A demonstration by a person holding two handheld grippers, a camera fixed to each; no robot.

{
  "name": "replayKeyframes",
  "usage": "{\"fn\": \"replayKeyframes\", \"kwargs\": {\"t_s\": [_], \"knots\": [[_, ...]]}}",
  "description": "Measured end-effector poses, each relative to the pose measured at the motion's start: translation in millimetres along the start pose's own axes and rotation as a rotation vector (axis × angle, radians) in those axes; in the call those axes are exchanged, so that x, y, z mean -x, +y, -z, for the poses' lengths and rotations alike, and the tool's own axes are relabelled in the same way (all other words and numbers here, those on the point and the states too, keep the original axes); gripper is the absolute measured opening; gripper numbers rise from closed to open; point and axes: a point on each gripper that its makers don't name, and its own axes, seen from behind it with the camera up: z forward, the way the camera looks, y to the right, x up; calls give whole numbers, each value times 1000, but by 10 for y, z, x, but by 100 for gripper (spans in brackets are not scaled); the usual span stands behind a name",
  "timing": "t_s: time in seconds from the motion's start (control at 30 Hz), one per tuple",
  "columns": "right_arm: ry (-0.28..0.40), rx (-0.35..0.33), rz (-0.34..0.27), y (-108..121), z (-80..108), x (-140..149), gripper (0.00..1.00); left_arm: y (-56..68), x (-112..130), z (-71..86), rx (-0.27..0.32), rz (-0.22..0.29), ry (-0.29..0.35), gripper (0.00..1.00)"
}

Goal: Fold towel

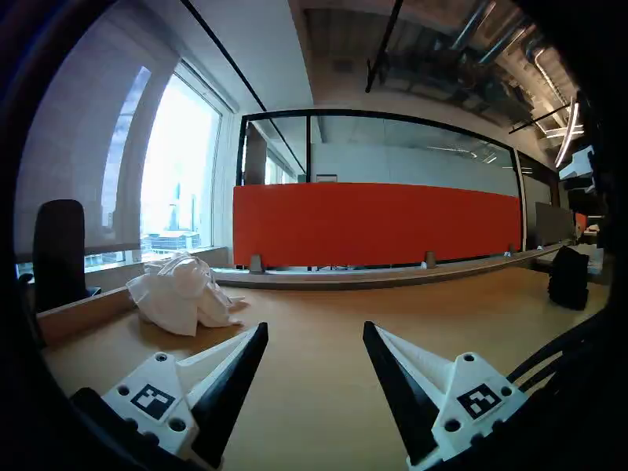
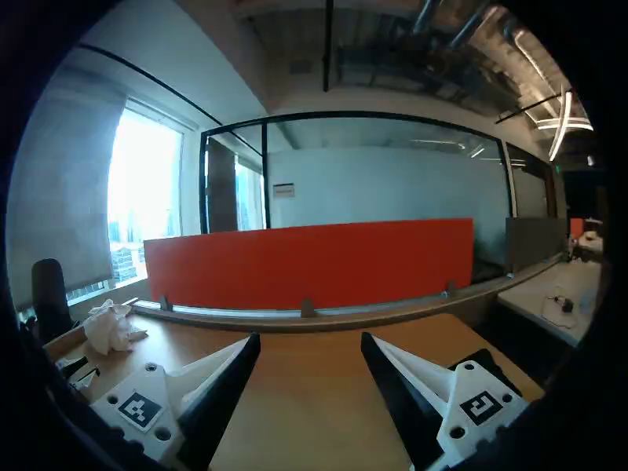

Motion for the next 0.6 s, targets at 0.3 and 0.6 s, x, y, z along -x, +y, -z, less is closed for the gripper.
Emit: {"fn": "replayKeyframes", "kwargs": {"t_s": [0.3,0.6], "knots": [[30,18,4,107,-4,-17,100,-1,8,-2,-2,1,1,98],[77,30,47,231,-2,-24,99,-3,20,-3,-2,0,0,98]]}}
